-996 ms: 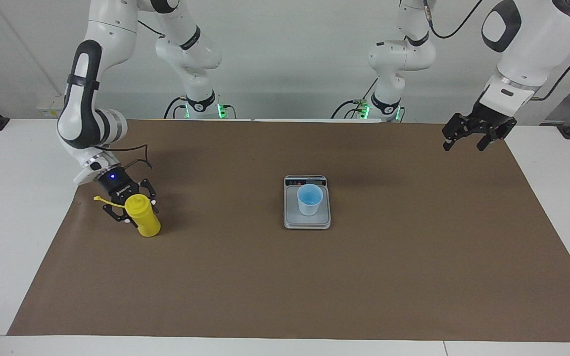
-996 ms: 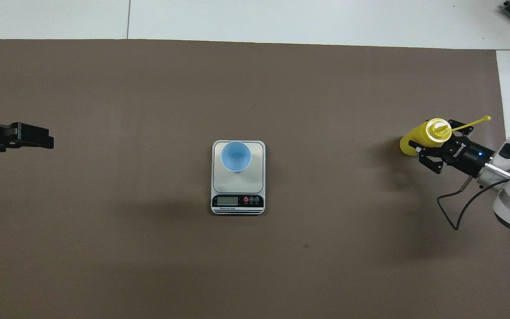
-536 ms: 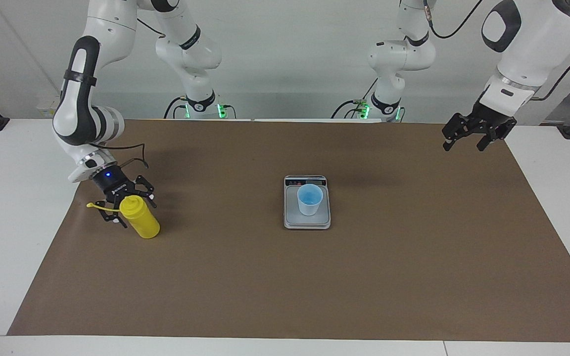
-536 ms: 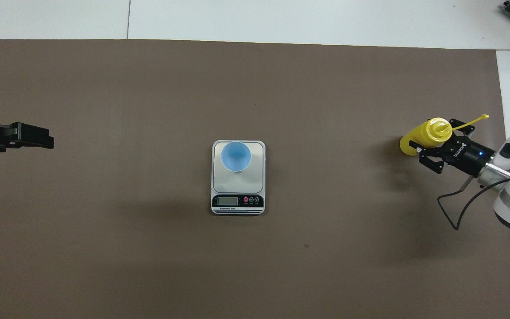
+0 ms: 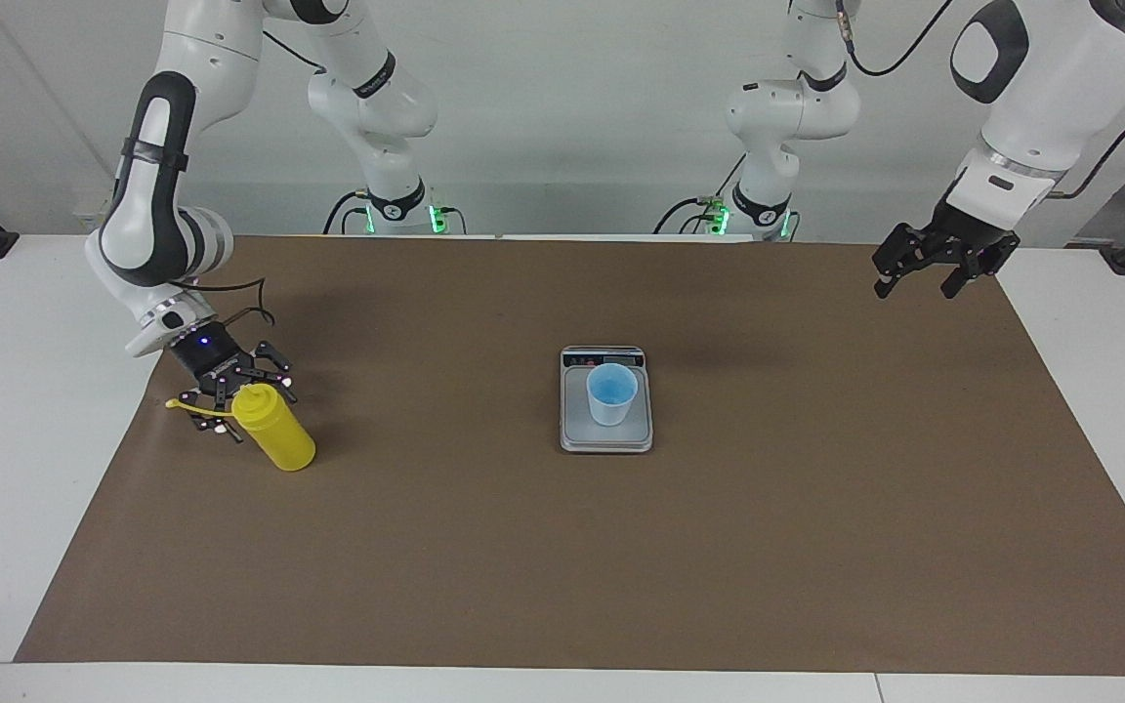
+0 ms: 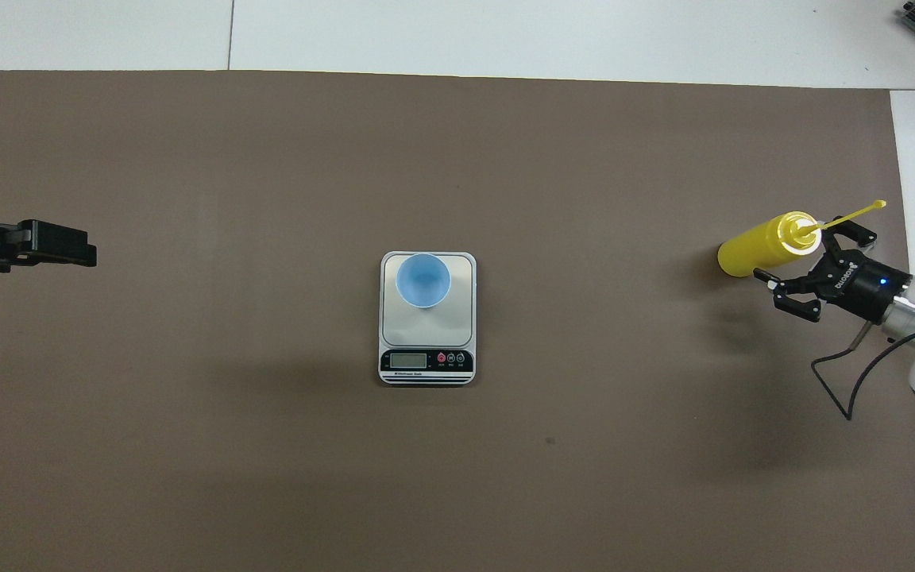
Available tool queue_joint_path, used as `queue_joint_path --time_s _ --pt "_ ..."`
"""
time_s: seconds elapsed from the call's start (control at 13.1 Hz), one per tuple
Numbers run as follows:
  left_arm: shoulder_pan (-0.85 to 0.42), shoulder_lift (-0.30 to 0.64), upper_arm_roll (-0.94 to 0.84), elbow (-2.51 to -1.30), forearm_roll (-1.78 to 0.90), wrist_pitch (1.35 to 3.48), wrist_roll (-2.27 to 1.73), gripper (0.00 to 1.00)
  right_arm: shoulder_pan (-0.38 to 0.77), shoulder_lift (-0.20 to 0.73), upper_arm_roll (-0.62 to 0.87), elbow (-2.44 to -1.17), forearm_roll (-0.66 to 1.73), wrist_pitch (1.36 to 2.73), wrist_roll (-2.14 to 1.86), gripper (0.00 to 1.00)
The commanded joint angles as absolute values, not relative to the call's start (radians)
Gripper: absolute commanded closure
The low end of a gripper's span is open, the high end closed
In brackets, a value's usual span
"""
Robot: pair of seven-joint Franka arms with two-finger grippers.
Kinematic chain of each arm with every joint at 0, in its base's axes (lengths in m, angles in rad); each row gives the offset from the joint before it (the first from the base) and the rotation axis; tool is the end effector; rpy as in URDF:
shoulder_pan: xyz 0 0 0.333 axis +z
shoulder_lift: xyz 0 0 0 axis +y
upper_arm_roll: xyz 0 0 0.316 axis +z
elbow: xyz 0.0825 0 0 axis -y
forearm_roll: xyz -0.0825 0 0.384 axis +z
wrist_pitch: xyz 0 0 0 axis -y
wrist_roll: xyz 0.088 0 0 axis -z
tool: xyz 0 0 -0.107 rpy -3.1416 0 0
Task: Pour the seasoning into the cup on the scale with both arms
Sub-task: 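Open the right gripper and pull it back from the bottle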
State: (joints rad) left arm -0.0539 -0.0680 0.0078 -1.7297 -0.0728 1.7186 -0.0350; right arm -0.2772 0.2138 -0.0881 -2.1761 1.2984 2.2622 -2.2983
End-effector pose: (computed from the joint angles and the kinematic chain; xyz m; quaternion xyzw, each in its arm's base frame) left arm 0.5438 -0.0317 0.5996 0.9989 -0.0012 0.0269 0.0375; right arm 0.5302 -0.1752 0.2959 -0.7948 -0.4227 -0.4094 0.1482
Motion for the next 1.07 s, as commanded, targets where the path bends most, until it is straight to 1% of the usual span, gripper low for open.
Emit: queue_joint_path --time_s 0.0,0.61,1.0 --pt "-0.048 -0.077 0.008 -1.740 -0.080 1.713 -0.038 0.00 -0.285 0.198 -0.092 -2.197 1.232 2.278 -2.290 0.00" --pt "-0.048 -0.077 0.008 -1.740 -0.080 1.713 -0.038 0.00 -0.318 0.143 -0.098 -2.192 0.994 2.270 -2.129 0.00" --pt "-0.048 -0.077 0.008 -1.740 -0.081 1.713 -0.038 0.00 -0.318 0.068 -0.098 -2.178 0.796 2.252 -1.948 0.00"
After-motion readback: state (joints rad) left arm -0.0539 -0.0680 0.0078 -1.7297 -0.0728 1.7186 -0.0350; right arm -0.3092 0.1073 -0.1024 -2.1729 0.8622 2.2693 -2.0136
